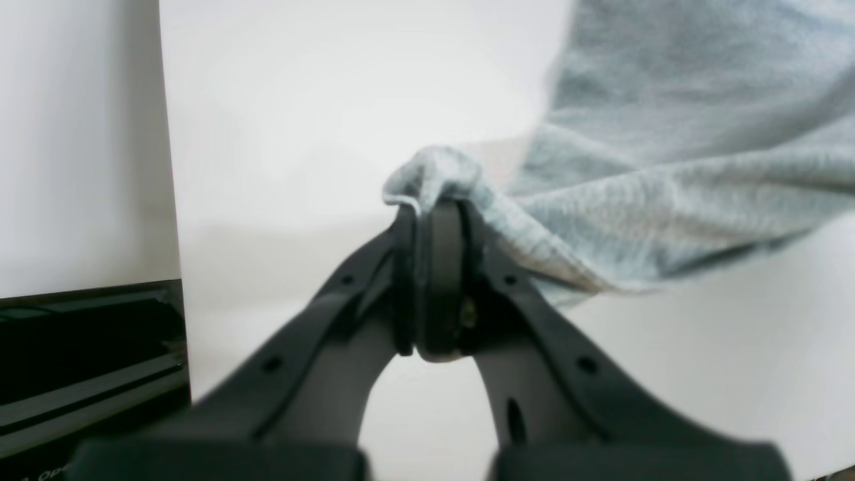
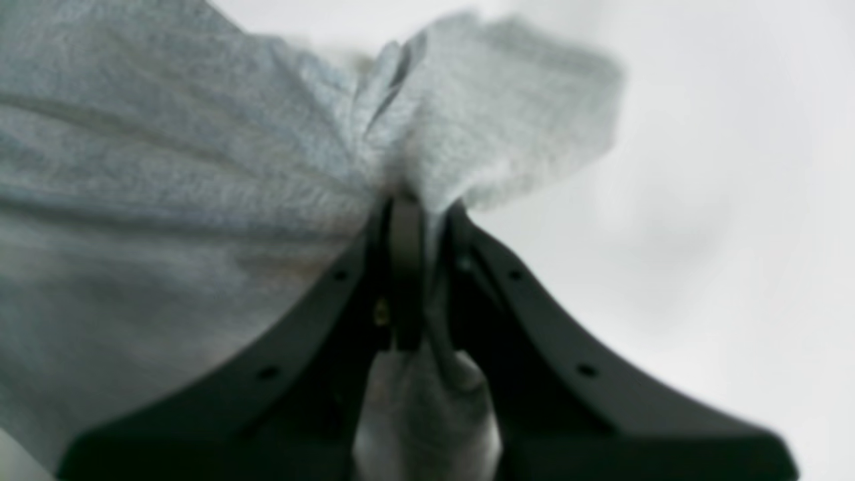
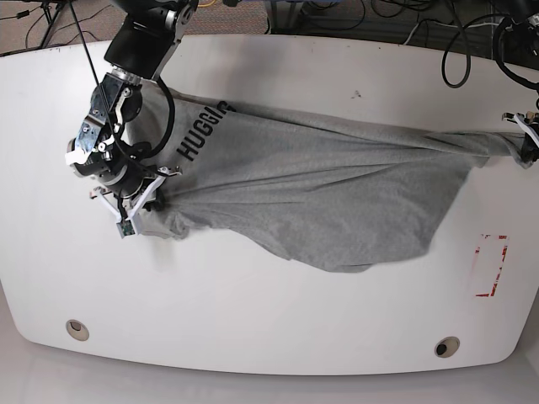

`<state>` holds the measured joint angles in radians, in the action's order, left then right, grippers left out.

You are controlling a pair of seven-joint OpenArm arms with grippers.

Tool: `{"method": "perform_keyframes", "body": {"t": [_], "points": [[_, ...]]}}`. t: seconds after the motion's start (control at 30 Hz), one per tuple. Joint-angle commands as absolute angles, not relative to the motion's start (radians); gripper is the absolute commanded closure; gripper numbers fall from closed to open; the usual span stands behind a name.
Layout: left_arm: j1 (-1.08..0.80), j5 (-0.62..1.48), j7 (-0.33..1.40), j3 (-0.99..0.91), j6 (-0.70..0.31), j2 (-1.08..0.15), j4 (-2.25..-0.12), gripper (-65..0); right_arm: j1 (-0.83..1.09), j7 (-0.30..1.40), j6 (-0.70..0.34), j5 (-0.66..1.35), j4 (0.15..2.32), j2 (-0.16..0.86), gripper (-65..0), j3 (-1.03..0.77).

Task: Layout the t-shirt on the table in an organized manner, then fold the t-shirt properly
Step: 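Regrasp the shirt edge with the right gripper and pull it toward the robot, then release the shirt with the left gripper and move it to the shirt's hem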

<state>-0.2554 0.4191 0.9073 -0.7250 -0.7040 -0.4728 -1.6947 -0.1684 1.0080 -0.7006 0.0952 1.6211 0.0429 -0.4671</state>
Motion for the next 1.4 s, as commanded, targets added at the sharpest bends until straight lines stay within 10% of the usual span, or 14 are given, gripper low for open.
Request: {"method": "perform_keyframes", "body": {"t": [0.0, 1.37], "points": [[-0.249, 0.421, 0.889, -0.714, -0.698, -0.498, -1.709, -0.6, -0.203, 0.998, -0.698, 0.096, 1.71, 0.068, -1.1, -0.44], [-0.265, 0.418, 0.889, -0.843, -0.698, -0.463, -1.705, -0.6, -0.087, 1.033, -0.698, 0.091, 1.819, 0.073, -1.1, -0.32]]}}
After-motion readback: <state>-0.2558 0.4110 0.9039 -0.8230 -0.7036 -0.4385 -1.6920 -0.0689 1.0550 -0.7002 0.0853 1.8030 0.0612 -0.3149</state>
